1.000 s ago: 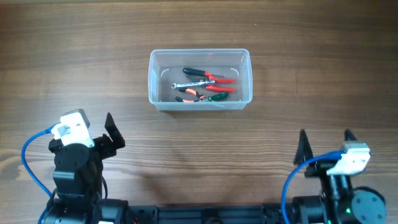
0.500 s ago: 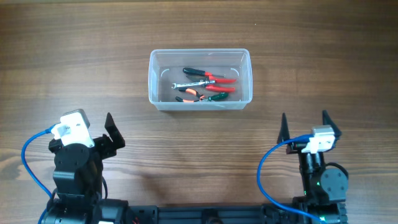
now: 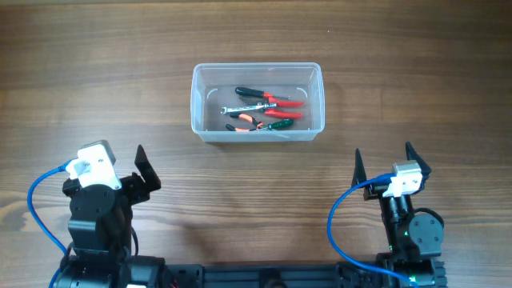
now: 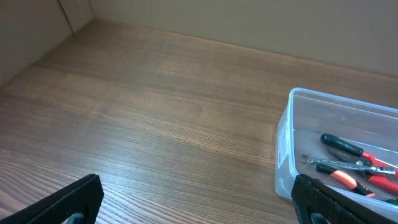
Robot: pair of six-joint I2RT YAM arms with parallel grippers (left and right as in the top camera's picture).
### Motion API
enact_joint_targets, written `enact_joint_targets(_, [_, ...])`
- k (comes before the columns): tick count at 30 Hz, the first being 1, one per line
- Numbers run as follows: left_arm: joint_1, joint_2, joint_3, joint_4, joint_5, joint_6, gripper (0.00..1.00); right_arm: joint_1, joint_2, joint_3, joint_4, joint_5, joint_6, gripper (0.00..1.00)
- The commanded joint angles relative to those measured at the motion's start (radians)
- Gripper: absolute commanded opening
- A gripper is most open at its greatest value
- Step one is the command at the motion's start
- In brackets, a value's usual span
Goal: Pack container
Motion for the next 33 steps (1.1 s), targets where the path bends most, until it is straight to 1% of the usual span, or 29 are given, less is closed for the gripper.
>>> enact_joint_targets(1, [-0.003, -0.006, -0.007, 0.003, -0.013, -0.013, 1.0, 0.006, -0.013, -0.001, 0.007, -0.022, -0.003, 1.0])
enact_joint_targets(16, [-0.003, -0.006, -0.007, 0.003, -0.012, -0.013, 1.0, 0.006, -0.013, -0.001, 0.007, -0.022, -0.003, 1.0])
enact_joint_targets(19, [0.0, -0.013, -0.007, -0.033, -0.027, -0.006, 1.0, 0.006, -0.013, -0.001, 0.007, -0.022, -0.003, 1.0])
enact_joint_targets(21, [-0.003, -0.085, -0.009, -0.113, 0.026, -0.01, 1.0, 0.006, -0.013, -0.001, 0.007, -0.022, -0.003, 1.0])
enact_joint_targets(24, [-0.004, -0.206, -0.048, -0.132, 0.051, -0.01, 1.0, 0.006, -0.013, -0.001, 0.007, -0.022, -0.003, 1.0])
enact_joint_targets(27, [-0.003, -0.309, -0.142, -0.055, 0.056, -0.009, 1.0, 0.006, -0.013, -0.001, 0.007, -0.022, -0.003, 1.0])
enact_joint_targets(31, [0.004, -0.406, -0.328, 0.189, 0.074, -0.008, 1.0, 0.006, -0.013, -0.001, 0.007, -0.022, -0.003, 1.0])
enact_joint_targets(33, [0.025, -0.448, -0.417, 0.319, 0.111, -0.005, 0.99, 0.006, -0.013, -0.001, 0.007, -0.022, -0.003, 1.0])
